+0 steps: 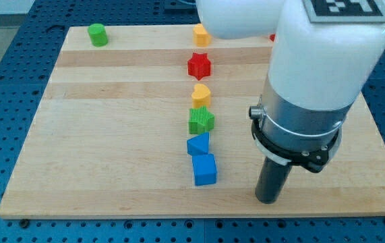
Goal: Slide the green star towards the bottom left
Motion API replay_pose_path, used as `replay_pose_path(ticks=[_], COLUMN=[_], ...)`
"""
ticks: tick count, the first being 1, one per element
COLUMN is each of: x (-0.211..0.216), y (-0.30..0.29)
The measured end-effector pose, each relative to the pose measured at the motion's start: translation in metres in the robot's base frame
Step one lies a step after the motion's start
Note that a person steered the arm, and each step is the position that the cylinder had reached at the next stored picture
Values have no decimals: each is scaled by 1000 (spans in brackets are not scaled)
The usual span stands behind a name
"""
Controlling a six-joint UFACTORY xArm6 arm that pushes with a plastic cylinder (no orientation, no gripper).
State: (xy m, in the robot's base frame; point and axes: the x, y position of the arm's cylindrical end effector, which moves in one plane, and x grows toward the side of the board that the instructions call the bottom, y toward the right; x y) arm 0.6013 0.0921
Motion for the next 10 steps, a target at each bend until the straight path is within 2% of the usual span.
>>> replay_pose_path(ticks=[10], x=[-20], y=[-3])
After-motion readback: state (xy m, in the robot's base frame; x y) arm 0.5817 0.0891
